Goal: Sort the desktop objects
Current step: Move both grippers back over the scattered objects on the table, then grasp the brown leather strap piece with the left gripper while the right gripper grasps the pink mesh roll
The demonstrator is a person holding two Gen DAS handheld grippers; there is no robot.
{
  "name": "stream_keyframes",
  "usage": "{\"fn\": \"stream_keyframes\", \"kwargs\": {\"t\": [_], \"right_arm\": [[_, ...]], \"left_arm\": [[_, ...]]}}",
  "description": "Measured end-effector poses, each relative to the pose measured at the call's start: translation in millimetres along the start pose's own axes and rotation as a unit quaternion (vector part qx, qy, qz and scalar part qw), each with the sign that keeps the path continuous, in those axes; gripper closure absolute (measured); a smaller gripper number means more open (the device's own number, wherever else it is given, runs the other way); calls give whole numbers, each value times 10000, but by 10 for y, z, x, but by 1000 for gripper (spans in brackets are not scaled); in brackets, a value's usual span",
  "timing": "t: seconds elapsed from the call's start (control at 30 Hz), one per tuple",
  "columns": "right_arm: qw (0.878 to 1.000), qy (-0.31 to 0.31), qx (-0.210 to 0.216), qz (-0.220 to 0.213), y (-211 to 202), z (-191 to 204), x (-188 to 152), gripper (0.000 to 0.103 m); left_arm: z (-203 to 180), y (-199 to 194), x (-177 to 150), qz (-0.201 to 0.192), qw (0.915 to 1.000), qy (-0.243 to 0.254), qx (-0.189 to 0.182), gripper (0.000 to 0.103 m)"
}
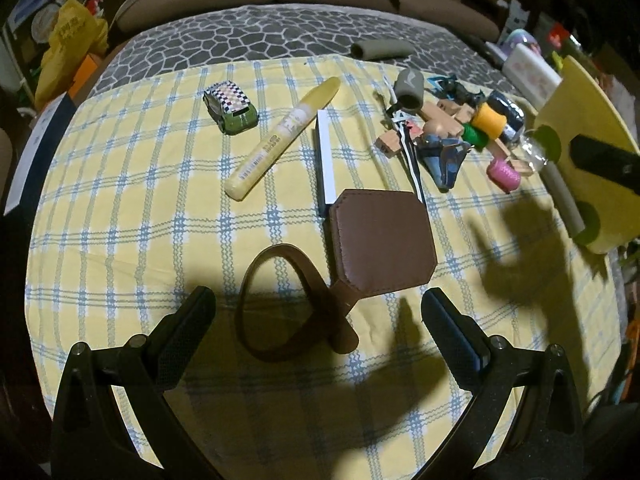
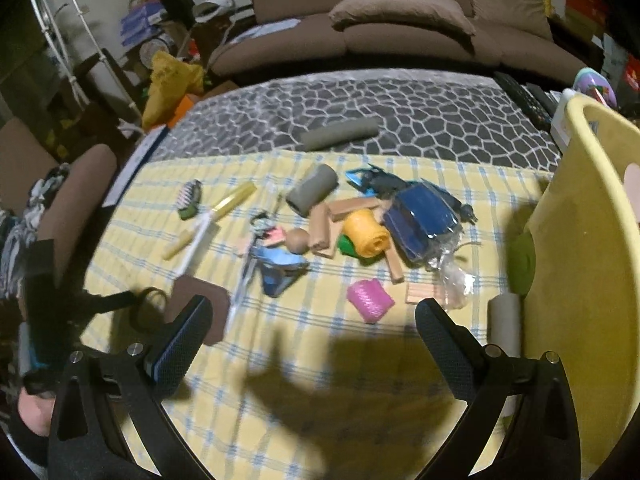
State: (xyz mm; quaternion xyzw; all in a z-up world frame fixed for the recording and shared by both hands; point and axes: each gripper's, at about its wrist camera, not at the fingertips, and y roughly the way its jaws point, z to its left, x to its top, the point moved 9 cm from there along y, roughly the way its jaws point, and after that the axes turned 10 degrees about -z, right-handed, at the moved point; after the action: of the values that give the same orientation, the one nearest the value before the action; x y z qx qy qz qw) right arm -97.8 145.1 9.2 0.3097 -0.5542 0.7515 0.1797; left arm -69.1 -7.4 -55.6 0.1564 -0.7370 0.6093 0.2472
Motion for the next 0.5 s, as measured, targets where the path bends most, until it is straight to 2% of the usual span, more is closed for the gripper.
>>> {"fn": "stream_keyframes", "kwargs": {"t": [0.07,0.17,0.27,0.3,0.37,0.5], "right_arm": [[9999,-19,-119,56,85,-76,-42,1],[9994,-127,-287,133,208,-153,-96,10],[9985,-213,-453,231,322,-213,-151,20],[9982,-241,-485,254,352,-222,-168,24],[9975,-301,-555,302,407,-237,-200,36],[9961,-380,-689,391,496,-284,-256,55]], "left_arm": [[16,18,2,7,10000,-27,-23,1],[44,41,6,19,10000,-67,-57,10],[57,70,-4,36,9999,-99,-122,16],[57,73,-6,27,9999,-86,-119,17],[52,68,-5,-7,9999,-22,-98,26],[29,59,3,-77,9999,73,-89,39]]}}
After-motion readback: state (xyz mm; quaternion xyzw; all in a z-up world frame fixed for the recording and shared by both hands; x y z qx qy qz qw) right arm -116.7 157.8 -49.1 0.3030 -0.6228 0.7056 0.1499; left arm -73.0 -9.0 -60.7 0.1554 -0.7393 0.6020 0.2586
